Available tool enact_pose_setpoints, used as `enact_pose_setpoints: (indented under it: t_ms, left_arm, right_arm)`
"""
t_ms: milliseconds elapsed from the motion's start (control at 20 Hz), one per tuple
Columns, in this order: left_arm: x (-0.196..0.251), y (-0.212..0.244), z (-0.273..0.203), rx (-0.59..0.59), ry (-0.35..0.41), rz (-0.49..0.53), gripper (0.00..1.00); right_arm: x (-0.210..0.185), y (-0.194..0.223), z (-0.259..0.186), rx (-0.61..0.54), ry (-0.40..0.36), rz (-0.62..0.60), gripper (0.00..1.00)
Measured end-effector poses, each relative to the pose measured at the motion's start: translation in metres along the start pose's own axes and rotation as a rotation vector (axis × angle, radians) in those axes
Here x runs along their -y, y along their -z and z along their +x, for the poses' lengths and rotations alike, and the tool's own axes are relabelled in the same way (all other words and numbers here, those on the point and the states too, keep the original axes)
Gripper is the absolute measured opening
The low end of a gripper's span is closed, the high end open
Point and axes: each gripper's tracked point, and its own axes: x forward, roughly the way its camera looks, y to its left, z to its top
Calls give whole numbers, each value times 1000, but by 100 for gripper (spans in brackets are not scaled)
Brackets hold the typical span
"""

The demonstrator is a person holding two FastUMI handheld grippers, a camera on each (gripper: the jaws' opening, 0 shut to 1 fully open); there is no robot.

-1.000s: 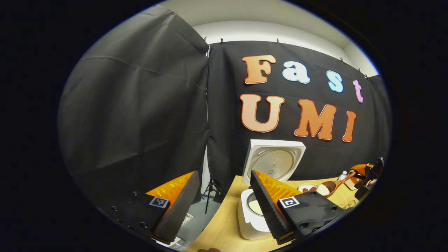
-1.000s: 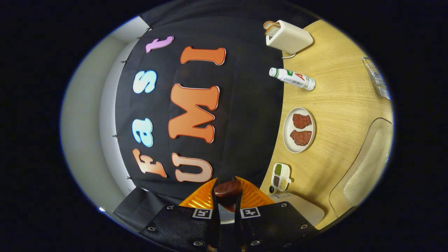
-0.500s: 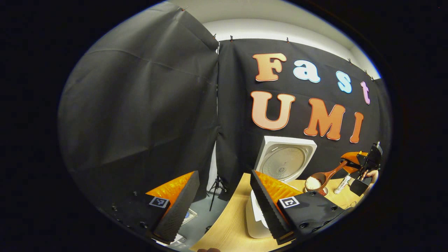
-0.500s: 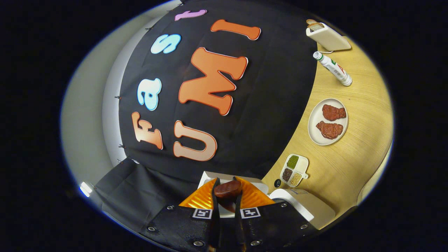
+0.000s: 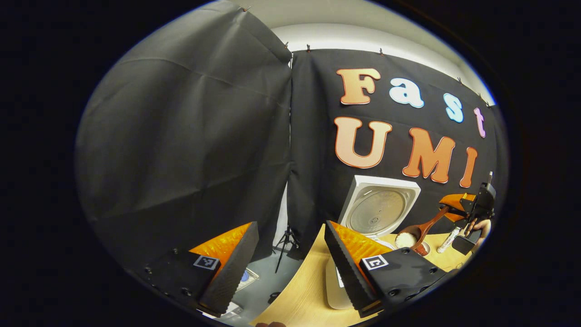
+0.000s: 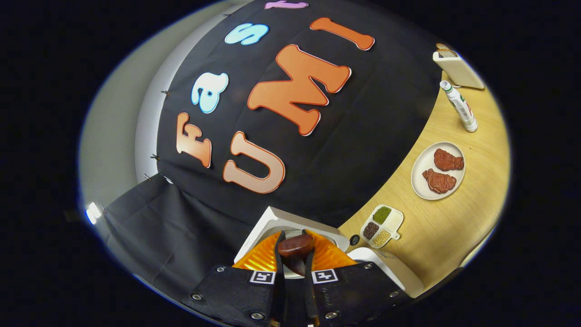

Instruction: Close the left gripper, press the button to open the rice cooker; take a wooden spoon from the chopstick holder with the right hand, scoop a spoonful of rice and pour it into the rice cooker, then put the wooden spoon back into the chopstick holder.

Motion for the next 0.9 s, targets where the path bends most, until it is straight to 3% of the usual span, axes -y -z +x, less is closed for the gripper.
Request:
enact_pose_setpoints:
  t_ms: [900]
  left_arm:
    - [10,1,4,0,6,15,98]
  right_arm:
    - [-46,16,10,2,-51,-354,14]
